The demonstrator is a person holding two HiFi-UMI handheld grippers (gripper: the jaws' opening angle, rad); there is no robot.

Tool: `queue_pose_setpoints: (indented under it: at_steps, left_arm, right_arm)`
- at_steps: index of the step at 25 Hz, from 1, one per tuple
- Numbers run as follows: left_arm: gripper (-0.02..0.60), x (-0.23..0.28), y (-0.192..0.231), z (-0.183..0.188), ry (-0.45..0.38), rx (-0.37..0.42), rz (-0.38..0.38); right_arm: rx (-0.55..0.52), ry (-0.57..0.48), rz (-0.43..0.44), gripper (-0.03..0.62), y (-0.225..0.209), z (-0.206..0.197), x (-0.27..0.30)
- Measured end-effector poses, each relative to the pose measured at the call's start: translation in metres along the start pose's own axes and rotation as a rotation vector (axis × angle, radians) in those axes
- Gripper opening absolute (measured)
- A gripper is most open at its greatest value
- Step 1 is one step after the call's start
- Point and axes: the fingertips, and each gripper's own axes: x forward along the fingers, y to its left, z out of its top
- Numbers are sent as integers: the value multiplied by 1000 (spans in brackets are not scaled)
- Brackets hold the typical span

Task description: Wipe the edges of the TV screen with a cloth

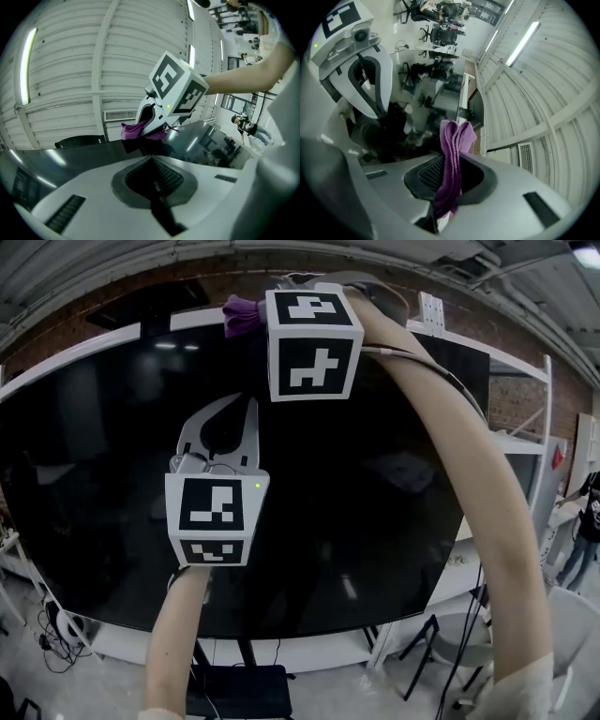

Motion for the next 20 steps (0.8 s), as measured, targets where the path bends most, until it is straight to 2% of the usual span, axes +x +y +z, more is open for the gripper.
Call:
queue_pose_setpoints:
  at_steps: [8,15,20]
  left_arm:
    - [15,15,-60,17,-17,-82,-32]
    - [15,31,-91,14,-32,-137,-39]
    - [15,46,-136,17,-66,-96,-22]
  right_arm:
    - [41,72,25,61,11,-78,-27]
    - [51,108,25,61,21,-121,-42]
    - [34,129,7,61,27,-155,-59]
